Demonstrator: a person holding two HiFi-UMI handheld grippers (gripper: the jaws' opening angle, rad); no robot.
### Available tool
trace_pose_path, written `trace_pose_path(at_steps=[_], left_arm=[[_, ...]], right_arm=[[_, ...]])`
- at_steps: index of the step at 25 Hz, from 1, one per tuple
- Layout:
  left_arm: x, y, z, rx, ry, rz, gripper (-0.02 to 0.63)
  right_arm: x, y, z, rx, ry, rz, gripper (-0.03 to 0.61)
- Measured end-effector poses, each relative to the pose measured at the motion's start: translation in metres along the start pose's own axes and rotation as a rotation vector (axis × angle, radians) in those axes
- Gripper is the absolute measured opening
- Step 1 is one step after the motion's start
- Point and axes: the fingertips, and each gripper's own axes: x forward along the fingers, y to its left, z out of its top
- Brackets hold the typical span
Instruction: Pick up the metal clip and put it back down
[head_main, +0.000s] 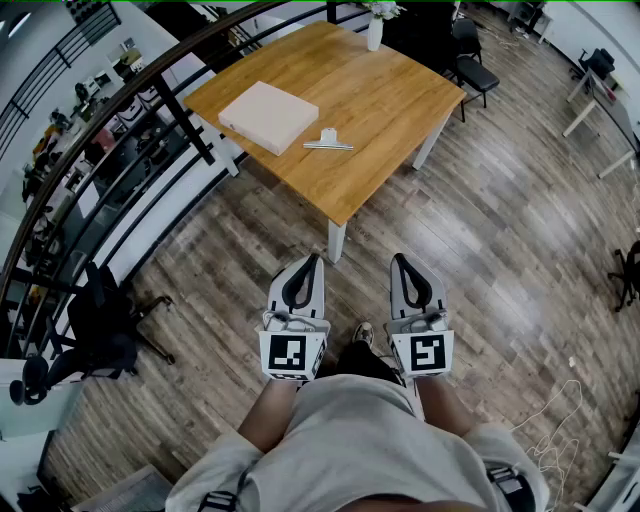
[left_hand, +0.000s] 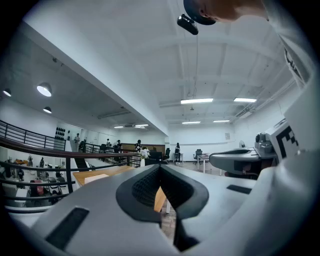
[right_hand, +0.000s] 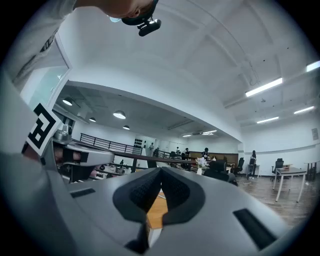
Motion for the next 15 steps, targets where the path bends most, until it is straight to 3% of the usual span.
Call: trace_pose_path(at_steps=[8,15], left_arm=[[0.025,-0.002,-0.011,0.028,0.046,-0.011,0.024],[0.063,-0.012,-0.033,0.019,0.121,0.015,0.025]], right_arm=[[0.007,-0.01,-0.022,0.007,0.04,0.024,0.026],[0.029,-0.03,-0.062,-0.009,0.141,0.171,0.028]])
